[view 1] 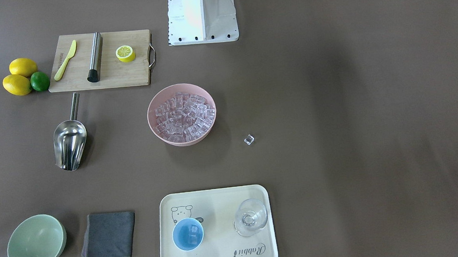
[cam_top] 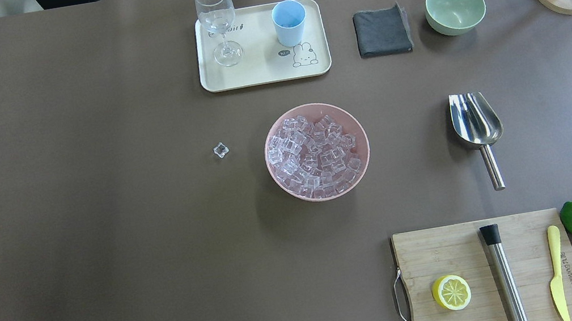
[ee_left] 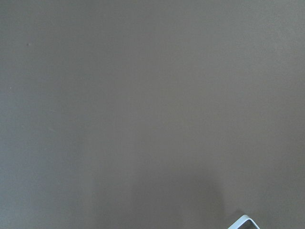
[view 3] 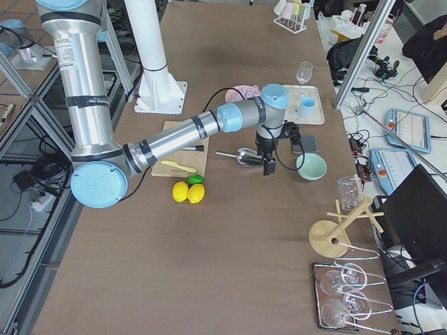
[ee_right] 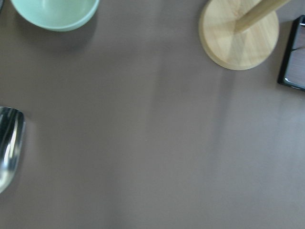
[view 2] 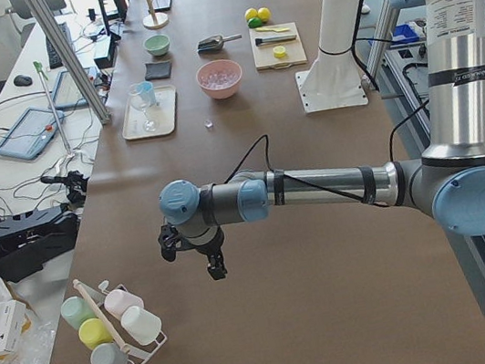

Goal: Put ice in cup with scoop

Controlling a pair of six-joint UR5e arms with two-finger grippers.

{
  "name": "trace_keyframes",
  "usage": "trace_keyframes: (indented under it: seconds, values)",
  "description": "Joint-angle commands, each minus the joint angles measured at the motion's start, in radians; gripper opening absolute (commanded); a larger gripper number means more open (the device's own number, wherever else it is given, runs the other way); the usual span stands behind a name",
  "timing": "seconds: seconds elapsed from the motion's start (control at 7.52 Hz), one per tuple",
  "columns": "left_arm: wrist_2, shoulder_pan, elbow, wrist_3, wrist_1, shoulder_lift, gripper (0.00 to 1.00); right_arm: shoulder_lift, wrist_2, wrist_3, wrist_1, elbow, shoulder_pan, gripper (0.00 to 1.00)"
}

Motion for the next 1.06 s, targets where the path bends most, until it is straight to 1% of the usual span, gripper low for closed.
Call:
trace_keyframes:
  seconds: [0.0, 0.27, 0.53, 0.93]
  values:
    - [0.0, 0.0, -0.002, -0.002, 0.0, 0.001, 0.97, -0.097, 0.061, -0.065, 0.0, -0.075, 0.083, 1.0]
    - [0.0, 0.0, -0.003, -0.005, 0.0, 0.001, 0.97, -0.119, 0.061, -0.062, 0.0, -0.102, 0.093, 1.0]
    - [0.0, 0.0, -0.003, -0.005, 0.0, 0.001, 0.97, -0.129, 0.099, -0.06, 0.006, -0.151, 0.1, 1.0]
    - [0.0, 0.0, -0.003, -0.005, 0.0, 0.001, 0.97, -0.13, 0.109, -0.062, 0.007, -0.162, 0.114, 1.0]
